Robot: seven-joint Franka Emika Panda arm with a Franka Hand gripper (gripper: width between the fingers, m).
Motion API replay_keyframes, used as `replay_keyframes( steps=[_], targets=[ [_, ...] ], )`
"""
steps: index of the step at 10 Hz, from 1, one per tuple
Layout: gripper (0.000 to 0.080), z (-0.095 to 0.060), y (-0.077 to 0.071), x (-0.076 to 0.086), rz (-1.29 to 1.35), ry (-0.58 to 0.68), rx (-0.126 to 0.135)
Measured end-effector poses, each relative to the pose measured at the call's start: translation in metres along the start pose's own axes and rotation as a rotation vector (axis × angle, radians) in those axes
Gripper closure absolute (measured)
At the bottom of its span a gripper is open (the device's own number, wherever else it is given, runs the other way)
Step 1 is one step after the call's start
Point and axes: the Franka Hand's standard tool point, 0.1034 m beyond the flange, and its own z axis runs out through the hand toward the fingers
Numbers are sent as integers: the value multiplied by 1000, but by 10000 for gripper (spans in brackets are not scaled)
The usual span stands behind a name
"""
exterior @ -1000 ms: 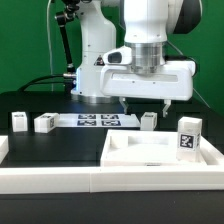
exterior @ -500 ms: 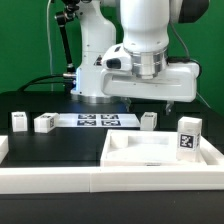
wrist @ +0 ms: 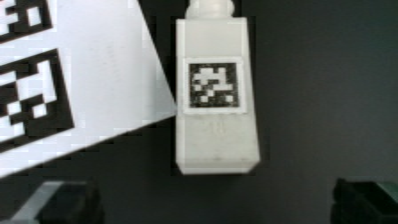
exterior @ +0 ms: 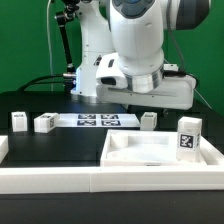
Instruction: Assemble square table
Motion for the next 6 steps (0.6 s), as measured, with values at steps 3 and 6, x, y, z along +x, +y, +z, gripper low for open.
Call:
replay_keyframes(
  steps=[3,6],
  targets=[
    [151,1,3,10,14,-96,1],
    [151,6,1,12,-46,-85,14]
  ],
)
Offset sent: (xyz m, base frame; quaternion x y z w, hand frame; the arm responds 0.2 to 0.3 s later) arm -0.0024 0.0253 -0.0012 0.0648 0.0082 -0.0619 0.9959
